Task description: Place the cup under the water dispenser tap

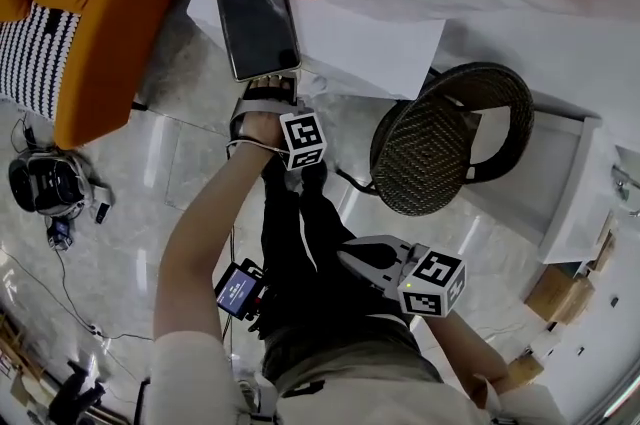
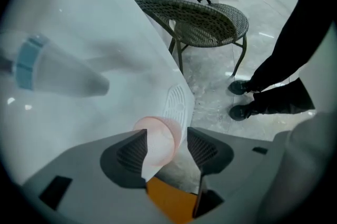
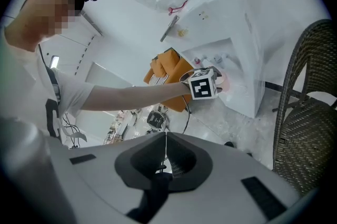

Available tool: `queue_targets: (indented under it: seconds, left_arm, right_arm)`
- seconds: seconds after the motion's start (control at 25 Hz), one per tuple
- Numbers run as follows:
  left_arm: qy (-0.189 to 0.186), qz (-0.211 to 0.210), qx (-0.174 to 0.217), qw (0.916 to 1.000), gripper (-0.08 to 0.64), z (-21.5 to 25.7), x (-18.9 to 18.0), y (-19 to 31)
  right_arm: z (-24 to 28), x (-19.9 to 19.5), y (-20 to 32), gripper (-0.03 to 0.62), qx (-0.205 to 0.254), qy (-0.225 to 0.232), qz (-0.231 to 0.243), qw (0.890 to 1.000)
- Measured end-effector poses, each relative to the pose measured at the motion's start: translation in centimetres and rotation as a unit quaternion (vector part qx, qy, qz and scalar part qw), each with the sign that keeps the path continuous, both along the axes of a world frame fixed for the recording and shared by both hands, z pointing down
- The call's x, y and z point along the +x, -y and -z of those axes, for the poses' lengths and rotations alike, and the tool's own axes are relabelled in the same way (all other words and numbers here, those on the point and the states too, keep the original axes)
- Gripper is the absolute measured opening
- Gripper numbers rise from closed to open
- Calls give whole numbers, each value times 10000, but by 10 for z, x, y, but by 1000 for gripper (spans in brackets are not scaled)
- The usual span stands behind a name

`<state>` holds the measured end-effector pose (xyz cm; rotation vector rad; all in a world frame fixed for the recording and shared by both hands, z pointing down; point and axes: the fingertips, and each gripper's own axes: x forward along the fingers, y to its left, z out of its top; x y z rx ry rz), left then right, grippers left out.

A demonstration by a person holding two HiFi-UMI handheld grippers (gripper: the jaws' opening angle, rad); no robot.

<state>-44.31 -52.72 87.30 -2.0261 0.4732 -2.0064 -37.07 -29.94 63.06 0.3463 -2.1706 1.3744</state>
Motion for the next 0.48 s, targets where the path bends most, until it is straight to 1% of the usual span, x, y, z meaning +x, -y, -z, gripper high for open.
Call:
queue_targets:
  seconds: [0.16,0.32,0.48]
  left_arm:
    - [-143,216,-130,9996,300,19,-8,-17]
    - [-337,326,-146,9988,311,41,-12,-36]
    - [-687,504,-327,9958,311,62,-15,-56]
  right_arm:
    - [4,-3,6,26,127,-26,-53,9999]
    - [3,-4,7,26,353,-340,135,9987]
    - [9,-12,7,28,442,-331,273,9981]
